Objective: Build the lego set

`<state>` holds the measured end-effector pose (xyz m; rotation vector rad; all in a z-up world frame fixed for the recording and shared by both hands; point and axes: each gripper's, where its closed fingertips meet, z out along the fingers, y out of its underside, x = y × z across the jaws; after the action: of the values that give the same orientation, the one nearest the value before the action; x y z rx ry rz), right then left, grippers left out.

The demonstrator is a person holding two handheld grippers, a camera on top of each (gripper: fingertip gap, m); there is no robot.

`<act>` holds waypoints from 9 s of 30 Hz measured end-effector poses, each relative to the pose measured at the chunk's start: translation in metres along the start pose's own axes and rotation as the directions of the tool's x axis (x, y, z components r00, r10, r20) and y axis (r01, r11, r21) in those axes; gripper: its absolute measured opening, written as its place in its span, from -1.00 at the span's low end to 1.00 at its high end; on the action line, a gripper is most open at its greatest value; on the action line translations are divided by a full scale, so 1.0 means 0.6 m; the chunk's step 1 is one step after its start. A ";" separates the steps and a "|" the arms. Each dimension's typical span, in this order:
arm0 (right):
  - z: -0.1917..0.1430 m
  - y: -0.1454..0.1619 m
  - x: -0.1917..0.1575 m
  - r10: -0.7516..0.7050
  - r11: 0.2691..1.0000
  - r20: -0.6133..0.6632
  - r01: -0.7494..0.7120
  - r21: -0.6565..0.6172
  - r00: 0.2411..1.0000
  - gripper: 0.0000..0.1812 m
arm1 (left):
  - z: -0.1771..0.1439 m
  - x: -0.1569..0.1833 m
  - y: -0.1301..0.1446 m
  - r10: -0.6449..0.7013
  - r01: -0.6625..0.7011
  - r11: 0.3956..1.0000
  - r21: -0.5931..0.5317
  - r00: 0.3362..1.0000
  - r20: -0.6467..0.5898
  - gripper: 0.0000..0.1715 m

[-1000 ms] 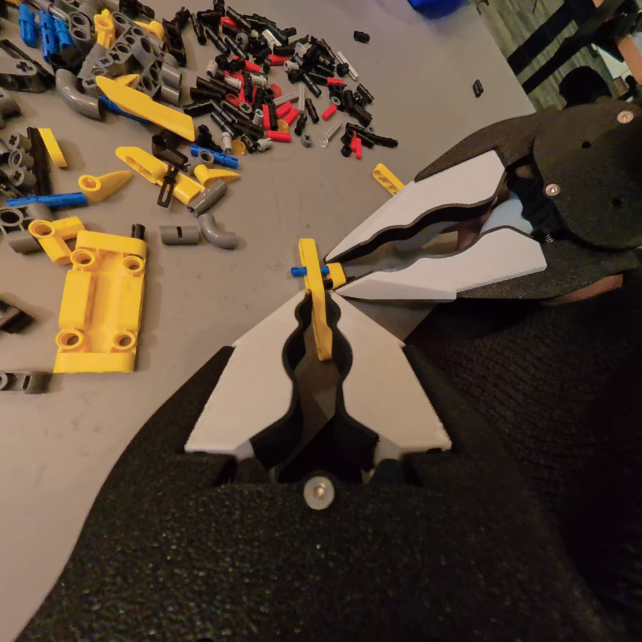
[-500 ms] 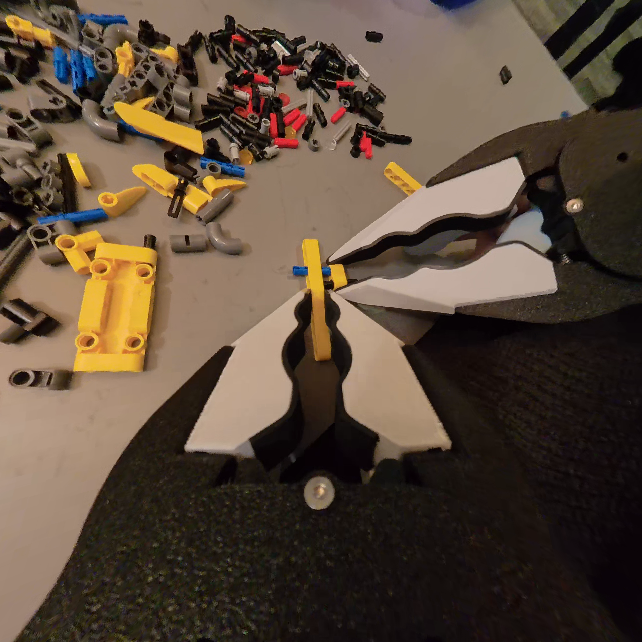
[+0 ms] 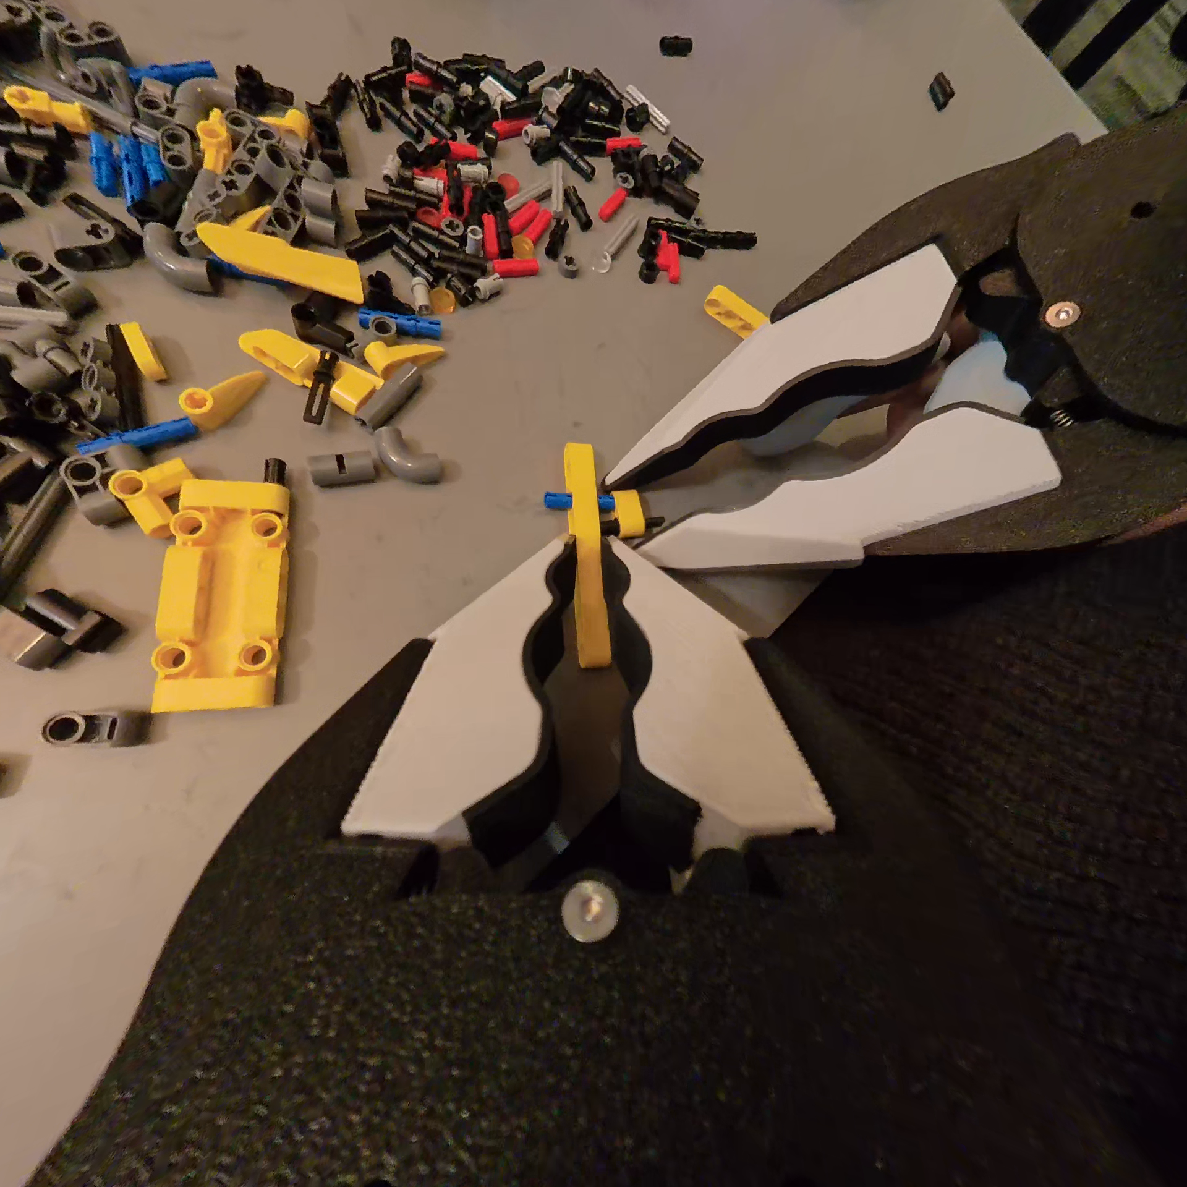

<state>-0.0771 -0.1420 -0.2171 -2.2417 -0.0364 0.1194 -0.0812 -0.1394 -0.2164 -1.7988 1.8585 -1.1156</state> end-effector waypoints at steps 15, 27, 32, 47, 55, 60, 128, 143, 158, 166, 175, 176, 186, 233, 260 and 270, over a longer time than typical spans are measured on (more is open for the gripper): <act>-0.063 -0.014 0.029 -0.223 0.969 0.302 0.245 -0.037 0.927 -0.45 | -0.002 0.002 0.003 0.084 -0.086 0.996 -0.026 0.995 -0.061 -0.91; -0.017 0.011 -0.007 -0.476 0.794 0.664 0.606 0.043 0.577 -0.52 | -0.008 0.014 0.014 0.231 -0.264 0.959 -0.106 0.939 -0.255 -0.91; -0.012 0.011 -0.012 -0.464 0.818 0.647 0.574 0.049 0.605 -0.59 | -0.008 0.015 0.014 0.250 -0.294 0.950 -0.109 0.920 -0.301 -0.91; -0.009 0.010 -0.014 -0.475 0.837 0.545 0.546 0.038 0.691 -0.75 | -0.019 0.013 0.018 0.202 -0.231 0.967 -0.106 0.952 -0.231 -0.79; -0.008 0.010 -0.014 -0.482 0.836 0.529 0.548 0.038 0.699 -0.75 | -0.014 0.020 0.016 0.238 -0.250 0.967 -0.048 0.954 -0.183 -0.68; -0.008 0.010 -0.014 -0.474 0.842 0.527 0.538 0.036 0.706 -0.75 | -0.013 0.020 0.017 0.289 -0.300 0.953 -0.044 0.943 -0.163 -0.68; -0.005 0.009 -0.016 -0.435 0.882 0.435 0.470 0.030 0.788 -0.73 | -0.006 0.018 0.015 0.401 -0.401 0.916 0.022 0.910 -0.106 -0.75; -0.016 0.004 0.008 -0.455 0.887 0.211 0.461 0.020 0.865 -0.45 | -0.013 0.015 -0.002 0.264 -0.251 0.962 0.110 0.956 -0.130 -0.92; -0.055 -0.037 0.017 -0.541 0.833 -0.011 0.538 0.130 0.841 -0.45 | -0.021 0.012 -0.018 -0.180 0.221 0.973 0.072 0.913 -0.366 -0.92; -0.055 -0.044 -0.010 -0.659 0.728 -0.050 0.653 0.209 0.751 -0.61 | -0.038 0.041 -0.022 -0.309 0.333 0.941 -0.052 0.789 -0.531 -0.92; -0.063 -0.015 -0.037 -0.634 0.772 0.224 0.585 0.248 0.740 -0.77 | -0.063 0.090 -0.014 -0.399 0.339 0.913 -0.229 0.612 -0.683 -0.92; -0.067 -0.019 -0.042 -0.630 0.774 0.235 0.573 0.269 0.741 -0.84 | -0.067 0.091 -0.017 -0.402 0.347 0.910 -0.229 0.593 -0.698 -0.92; -0.083 -0.050 -0.040 -0.407 0.897 0.331 0.304 0.320 0.851 -0.93 | -0.119 0.068 -0.084 -0.143 0.370 0.922 0.113 0.598 -0.789 -0.35; -0.100 -0.014 -0.124 -0.045 0.990 0.590 -0.042 0.134 0.806 -0.91 | -0.091 0.137 0.032 0.083 0.003 0.993 0.116 0.674 -0.734 -0.92; -0.105 0.022 -0.135 0.080 0.984 0.572 0.026 -0.175 0.816 -0.93 | -0.080 0.151 0.055 0.164 -0.149 0.985 0.082 0.711 -0.684 -0.93; -0.104 0.037 -0.137 -0.034 0.940 0.552 0.214 -0.266 0.833 -0.93 | -0.074 0.153 0.063 0.128 -0.163 0.987 0.019 0.693 -0.709 -0.93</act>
<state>-0.1531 -0.2101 -0.1900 -2.4448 -0.5477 0.7228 -0.1531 -0.2168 -0.1889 -1.2698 2.3909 -1.9060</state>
